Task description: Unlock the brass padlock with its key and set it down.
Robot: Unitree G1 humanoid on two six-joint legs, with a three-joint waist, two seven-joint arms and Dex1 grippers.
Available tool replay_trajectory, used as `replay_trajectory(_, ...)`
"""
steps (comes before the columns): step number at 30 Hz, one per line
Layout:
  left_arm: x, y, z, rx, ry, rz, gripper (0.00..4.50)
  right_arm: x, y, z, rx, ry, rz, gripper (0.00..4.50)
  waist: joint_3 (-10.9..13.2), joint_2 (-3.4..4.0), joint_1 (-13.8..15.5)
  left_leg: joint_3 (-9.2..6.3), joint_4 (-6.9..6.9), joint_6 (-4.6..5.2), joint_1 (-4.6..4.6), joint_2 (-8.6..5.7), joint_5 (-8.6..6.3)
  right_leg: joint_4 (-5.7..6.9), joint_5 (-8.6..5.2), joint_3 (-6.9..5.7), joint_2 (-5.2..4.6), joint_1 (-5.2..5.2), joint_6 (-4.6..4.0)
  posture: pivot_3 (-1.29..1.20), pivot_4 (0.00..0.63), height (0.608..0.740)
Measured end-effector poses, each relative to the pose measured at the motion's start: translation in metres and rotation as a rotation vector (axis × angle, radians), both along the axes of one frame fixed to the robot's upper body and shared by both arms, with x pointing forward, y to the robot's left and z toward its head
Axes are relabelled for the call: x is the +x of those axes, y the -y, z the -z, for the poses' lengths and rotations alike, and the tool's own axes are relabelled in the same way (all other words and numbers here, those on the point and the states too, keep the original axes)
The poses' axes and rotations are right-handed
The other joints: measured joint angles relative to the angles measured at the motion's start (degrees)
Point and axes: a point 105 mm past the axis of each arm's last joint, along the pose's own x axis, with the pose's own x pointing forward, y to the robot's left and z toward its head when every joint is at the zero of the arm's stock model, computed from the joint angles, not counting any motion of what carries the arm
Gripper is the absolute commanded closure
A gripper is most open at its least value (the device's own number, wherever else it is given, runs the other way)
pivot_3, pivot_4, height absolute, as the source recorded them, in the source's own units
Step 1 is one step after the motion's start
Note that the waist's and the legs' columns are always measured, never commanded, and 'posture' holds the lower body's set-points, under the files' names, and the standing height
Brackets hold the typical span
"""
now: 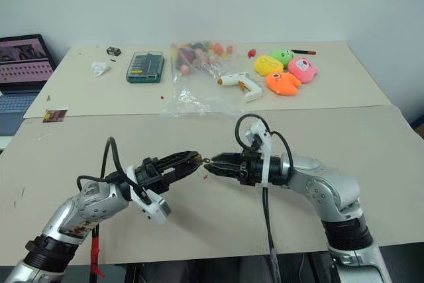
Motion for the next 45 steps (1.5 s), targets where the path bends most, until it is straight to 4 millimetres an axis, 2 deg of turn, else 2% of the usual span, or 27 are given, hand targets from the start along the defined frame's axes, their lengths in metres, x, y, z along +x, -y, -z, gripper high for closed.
replay_trajectory(7,0.002,-0.001,-0.004,-0.007,0.01,-0.005,3.66,0.0,0.001,-0.005,0.017,0.001,-0.002,2.28,0.0,0.0,0.4,0.01,0.01,0.01,-0.01,-0.01,-0.01,-0.02,0.0,0.0,-0.01,0.0,0.0,0.0,0.15,0.74)
replay_trajectory(17,0.002,0.001,0.0,0.013,-0.019,-0.003,3.66,-0.013,-0.005,-0.015,0.057,0.005,-0.085,2.28,0.0,0.0,0.4,0.01,0.0,0.01,0.0,0.0,-0.01,-0.01,0.0,0.0,-0.01,0.0,0.0,0.0,0.15,0.74)
replay_trajectory(30,0.003,0.003,0.0,-0.002,-0.024,-0.007,3.66,-0.01,-0.015,-0.021,0.082,0.022,-0.084,2.28,0.0,0.0,0.4,0.01,0.0,0.01,0.0,0.0,0.0,-0.01,0.0,0.0,0.0,0.0,0.0,0.0,0.15,0.74)
replay_trajectory(45,0.004,0.003,0.001,0.005,-0.035,-0.015,3.66,-0.01,-0.027,-0.014,0.057,0.008,-0.097,2.28,0.0,0.0,0.4,0.01,0.0,0.0,0.0,-0.01,0.0,0.0,0.0,0.0,0.0,-0.02,0.0,0.0,0.15,0.74)
